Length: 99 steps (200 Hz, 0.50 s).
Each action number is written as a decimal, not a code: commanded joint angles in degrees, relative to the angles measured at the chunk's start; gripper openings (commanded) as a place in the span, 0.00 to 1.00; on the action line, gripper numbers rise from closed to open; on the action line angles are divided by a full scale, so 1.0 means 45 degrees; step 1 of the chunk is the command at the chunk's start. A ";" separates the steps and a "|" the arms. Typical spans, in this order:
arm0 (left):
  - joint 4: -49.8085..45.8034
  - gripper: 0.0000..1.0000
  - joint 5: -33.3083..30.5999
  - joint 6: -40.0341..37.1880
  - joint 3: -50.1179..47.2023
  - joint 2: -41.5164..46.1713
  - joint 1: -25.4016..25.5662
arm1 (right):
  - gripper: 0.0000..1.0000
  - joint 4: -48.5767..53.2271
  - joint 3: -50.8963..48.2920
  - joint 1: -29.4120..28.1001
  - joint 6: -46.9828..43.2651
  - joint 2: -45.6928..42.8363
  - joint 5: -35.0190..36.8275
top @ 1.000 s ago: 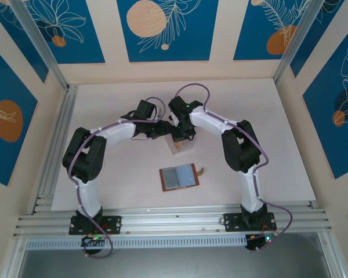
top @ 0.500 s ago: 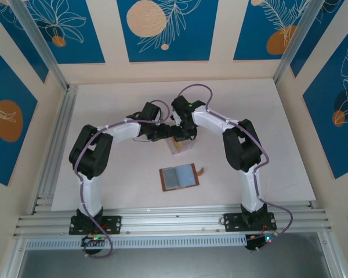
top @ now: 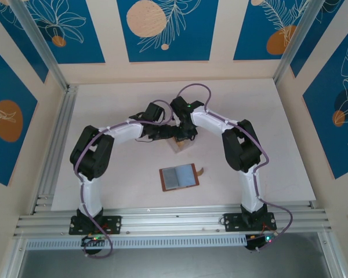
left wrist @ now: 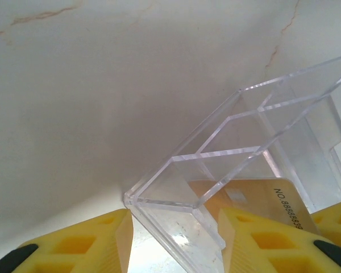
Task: Put the credit cards into the card holder
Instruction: Pick up the credit card from the storage box.
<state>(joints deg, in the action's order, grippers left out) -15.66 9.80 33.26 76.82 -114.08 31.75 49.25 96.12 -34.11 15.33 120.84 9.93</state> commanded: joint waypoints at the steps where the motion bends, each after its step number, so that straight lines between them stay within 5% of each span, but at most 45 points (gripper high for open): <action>1: -0.1295 0.42 -0.1182 -0.0417 -0.0100 -0.0780 0.0188 | 0.23 0.0696 0.0306 -0.0155 -0.0067 -0.0517 0.0563; 99: -0.1335 0.42 -0.1184 -0.0595 0.0039 -0.1054 0.0255 | 0.21 0.0798 0.0652 -0.0272 -0.0180 -0.0759 0.0240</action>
<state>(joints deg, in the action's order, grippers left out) -15.46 8.40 32.38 77.65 -114.96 32.53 51.16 97.38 -34.33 15.16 120.55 11.62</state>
